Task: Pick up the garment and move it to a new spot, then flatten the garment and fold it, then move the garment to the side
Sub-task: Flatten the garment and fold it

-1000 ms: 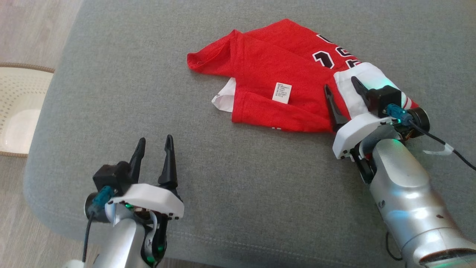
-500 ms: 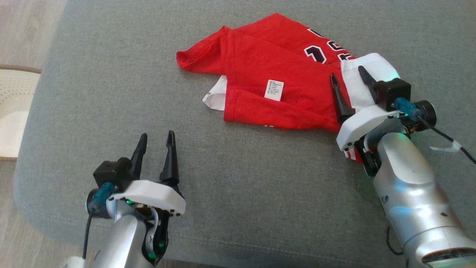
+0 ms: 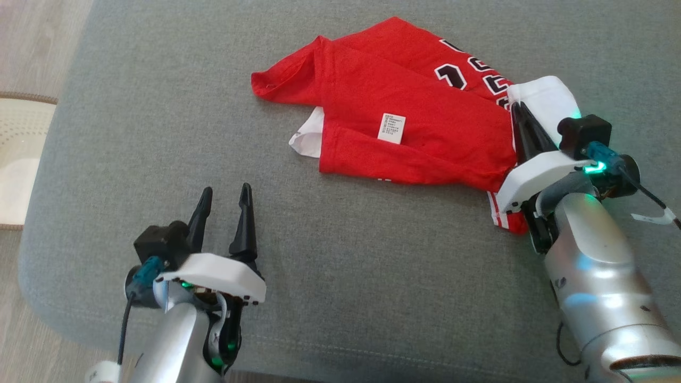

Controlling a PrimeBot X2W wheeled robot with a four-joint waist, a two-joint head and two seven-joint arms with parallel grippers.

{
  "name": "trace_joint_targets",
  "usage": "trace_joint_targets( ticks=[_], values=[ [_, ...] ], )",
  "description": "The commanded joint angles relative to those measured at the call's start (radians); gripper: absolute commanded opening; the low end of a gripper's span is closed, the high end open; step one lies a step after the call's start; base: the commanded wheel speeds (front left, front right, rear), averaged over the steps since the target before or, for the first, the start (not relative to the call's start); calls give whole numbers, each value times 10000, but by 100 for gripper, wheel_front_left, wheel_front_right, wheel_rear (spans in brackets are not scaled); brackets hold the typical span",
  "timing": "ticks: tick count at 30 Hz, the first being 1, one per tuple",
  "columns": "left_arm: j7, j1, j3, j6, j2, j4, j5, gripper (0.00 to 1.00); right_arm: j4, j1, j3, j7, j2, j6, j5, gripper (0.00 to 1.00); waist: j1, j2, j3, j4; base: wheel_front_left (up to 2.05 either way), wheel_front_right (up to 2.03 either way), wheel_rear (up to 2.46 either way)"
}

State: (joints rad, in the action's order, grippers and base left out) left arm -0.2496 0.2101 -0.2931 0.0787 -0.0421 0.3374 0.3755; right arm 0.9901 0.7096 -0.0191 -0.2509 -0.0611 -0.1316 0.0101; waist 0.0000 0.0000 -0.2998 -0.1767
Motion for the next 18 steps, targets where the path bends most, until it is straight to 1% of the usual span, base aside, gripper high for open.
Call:
trace_joint_targets(
  ticks=[1,5,10,18],
  values=[
    [-122,209,322,5,-82,-193,55,100,-238,171,-103,-108,109,9,26,0,0,0,52,35,0,0,0],
    [-122,158,400,-29,-82,-146,32,100,-529,88,145,-108,109,9,-121,0,0,0,220,153,0,0,0],
    [-122,26,474,-89,-82,-160,-149,100,-1609,-206,592,-108,109,9,-611,0,0,0,589,483,0,0,0],
    [-122,-326,546,-123,-81,-92,-282,100,-3246,-1625,1404,-108,109,9,-1031,0,0,0,1250,1318,0,0,0]
  ],
)
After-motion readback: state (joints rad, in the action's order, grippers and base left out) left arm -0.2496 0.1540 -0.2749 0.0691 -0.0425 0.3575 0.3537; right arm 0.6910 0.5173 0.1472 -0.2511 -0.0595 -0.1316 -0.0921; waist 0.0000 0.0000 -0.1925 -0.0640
